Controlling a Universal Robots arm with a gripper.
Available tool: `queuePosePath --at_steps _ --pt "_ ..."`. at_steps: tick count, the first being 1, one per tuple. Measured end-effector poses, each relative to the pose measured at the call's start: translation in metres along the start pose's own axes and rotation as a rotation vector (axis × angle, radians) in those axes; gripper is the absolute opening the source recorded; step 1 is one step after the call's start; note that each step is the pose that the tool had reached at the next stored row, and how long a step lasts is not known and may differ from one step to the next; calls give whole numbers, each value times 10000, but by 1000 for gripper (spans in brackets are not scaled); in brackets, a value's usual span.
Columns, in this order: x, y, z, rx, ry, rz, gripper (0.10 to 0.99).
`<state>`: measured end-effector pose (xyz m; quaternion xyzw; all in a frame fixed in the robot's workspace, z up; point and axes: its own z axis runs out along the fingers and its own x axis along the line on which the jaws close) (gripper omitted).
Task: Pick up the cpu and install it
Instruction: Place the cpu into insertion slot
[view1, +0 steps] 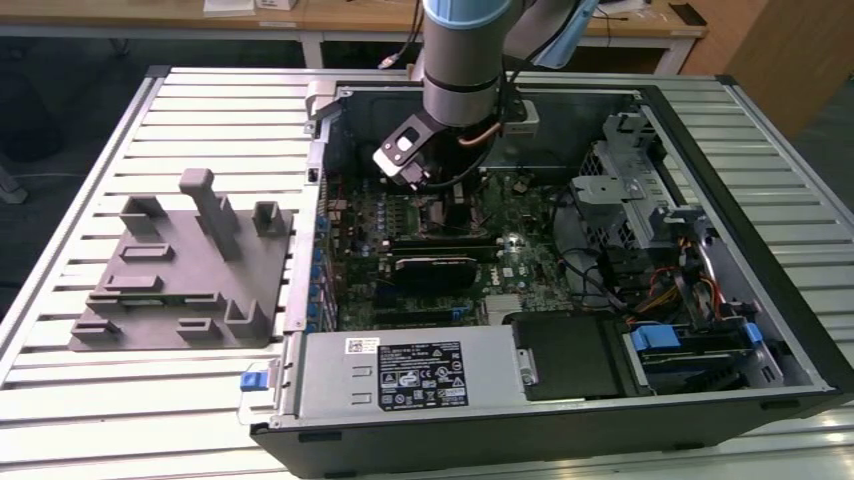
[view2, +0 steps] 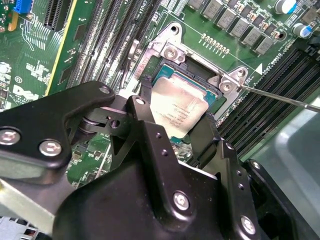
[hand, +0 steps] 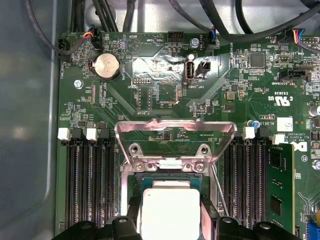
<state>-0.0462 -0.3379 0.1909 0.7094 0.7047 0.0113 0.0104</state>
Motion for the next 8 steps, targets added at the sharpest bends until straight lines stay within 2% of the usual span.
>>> queuePosePath --at_steps 8 --pt "-1 -1 9 4 17 -118 541"
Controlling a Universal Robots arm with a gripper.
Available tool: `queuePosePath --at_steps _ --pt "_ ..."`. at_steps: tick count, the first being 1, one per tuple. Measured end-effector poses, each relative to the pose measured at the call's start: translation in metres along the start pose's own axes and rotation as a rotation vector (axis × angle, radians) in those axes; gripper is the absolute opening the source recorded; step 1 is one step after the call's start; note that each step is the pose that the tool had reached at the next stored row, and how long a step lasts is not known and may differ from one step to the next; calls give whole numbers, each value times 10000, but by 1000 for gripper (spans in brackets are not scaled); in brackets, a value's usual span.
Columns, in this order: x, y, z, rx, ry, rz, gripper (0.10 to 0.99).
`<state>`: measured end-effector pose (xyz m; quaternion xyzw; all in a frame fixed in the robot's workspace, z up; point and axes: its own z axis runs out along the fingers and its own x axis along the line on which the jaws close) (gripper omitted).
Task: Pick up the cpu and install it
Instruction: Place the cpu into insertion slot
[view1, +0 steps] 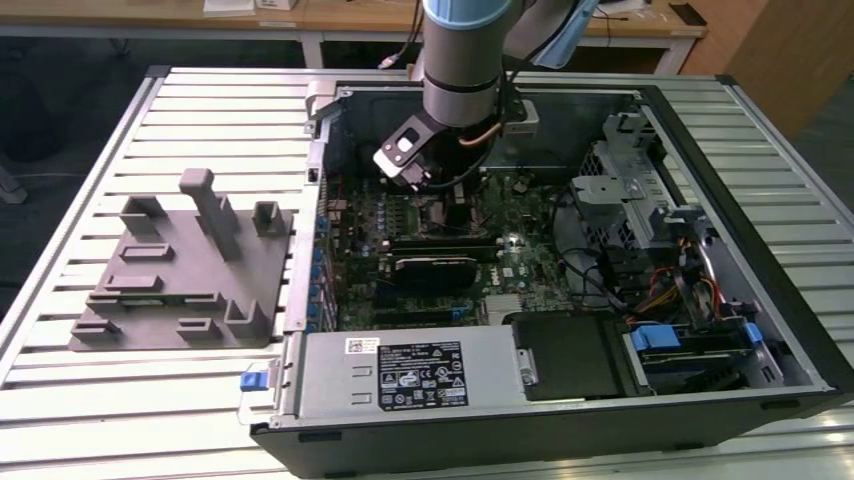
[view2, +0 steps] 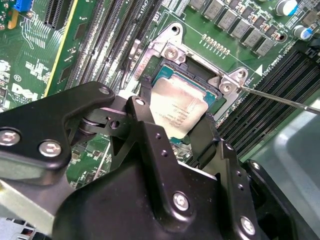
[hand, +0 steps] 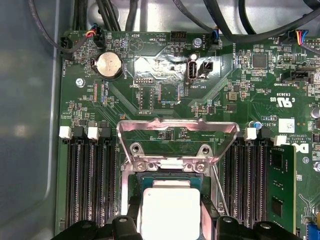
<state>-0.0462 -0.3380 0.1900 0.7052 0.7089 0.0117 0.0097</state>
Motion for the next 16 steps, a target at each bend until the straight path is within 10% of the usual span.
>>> queuePosePath --at_steps 16 --pt "2 3 -61 -7 7 1 612"
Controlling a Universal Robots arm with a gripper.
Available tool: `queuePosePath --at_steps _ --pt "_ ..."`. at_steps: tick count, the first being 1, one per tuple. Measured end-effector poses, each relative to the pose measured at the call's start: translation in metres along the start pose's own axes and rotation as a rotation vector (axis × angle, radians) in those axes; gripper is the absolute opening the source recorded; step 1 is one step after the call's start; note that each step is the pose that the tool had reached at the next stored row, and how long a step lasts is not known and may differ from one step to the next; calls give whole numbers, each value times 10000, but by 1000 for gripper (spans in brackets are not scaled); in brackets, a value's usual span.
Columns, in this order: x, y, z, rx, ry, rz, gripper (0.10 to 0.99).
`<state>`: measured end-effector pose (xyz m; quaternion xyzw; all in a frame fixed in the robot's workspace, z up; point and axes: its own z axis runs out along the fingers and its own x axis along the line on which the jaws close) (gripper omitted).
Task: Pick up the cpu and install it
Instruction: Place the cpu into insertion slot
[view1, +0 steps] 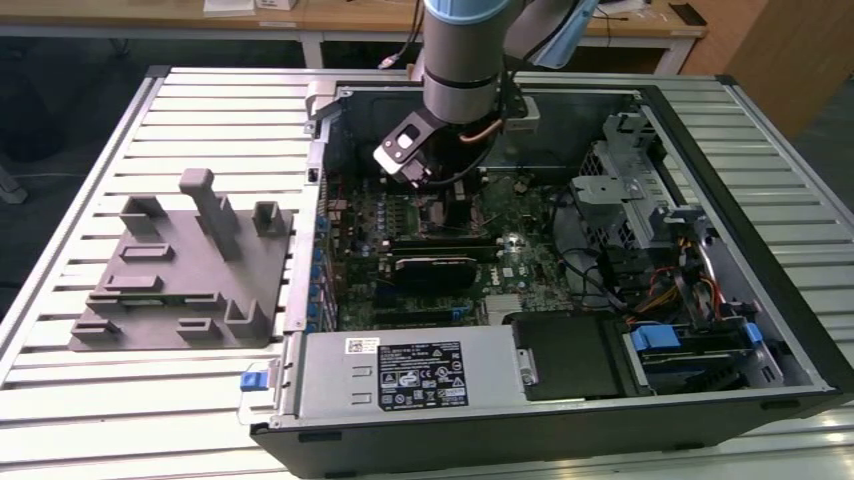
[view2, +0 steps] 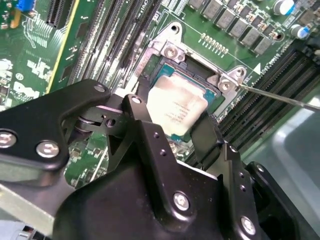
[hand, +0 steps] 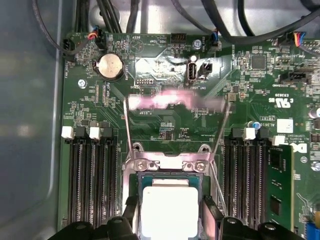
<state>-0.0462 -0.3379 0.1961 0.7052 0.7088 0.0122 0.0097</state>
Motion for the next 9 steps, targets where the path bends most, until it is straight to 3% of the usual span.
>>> queuePosePath --at_steps 4,9 --pt "0 3 -81 -10 -1 -1 612" --pt "0 3 -84 -11 0 0 612"
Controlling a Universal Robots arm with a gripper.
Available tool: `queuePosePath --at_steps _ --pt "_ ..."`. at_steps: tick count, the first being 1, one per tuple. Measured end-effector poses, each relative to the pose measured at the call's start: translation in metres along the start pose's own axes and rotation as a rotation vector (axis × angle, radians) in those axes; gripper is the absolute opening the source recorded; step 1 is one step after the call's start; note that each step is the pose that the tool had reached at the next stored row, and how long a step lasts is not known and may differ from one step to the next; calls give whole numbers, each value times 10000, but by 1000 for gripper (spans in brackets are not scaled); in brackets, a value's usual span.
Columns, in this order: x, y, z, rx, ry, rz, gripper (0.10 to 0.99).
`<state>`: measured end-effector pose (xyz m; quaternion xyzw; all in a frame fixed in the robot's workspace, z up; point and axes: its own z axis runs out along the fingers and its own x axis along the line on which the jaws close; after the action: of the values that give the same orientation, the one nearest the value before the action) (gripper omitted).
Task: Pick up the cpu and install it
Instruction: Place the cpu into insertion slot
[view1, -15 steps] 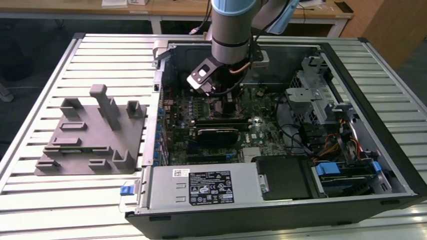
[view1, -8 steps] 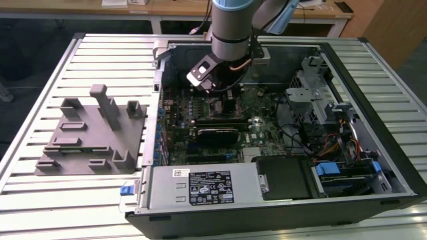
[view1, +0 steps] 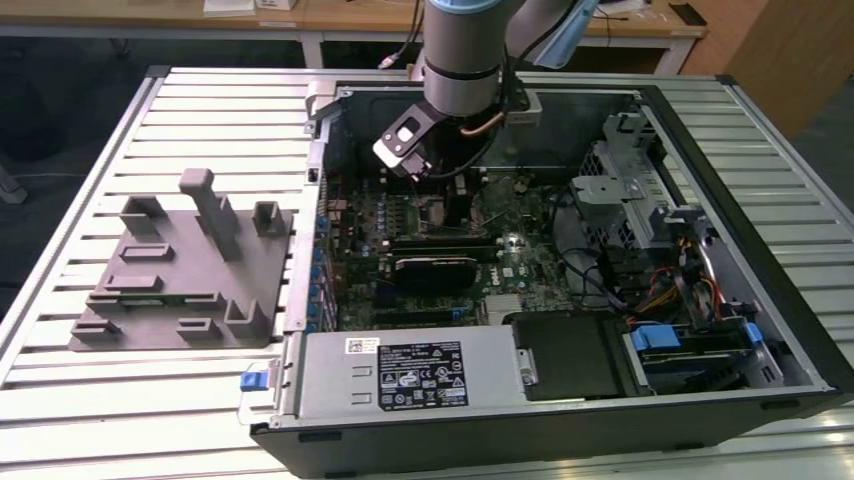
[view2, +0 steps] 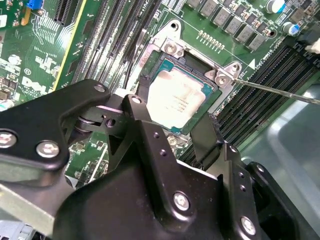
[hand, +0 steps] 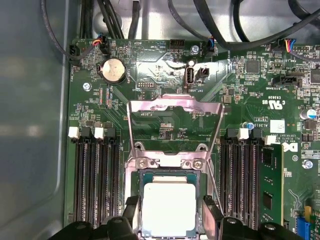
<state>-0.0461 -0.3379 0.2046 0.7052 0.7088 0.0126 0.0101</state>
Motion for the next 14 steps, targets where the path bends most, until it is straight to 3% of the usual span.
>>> queuePosePath --at_steps 3,5,6,9,10,12,13,14 --pt "0 0 0 -1 0 0 596" --pt "0 0 0 -1 0 0 475" --pt "0 0 0 -2 0 0 475" --pt "0 0 0 -3 0 0 298" --pt "0 0 0 -3 0 0 298" --pt "0 0 0 -3 0 0 180" --pt "0 0 0 -4 -1 0 180" --pt "0 0 0 -4 0 0 122"
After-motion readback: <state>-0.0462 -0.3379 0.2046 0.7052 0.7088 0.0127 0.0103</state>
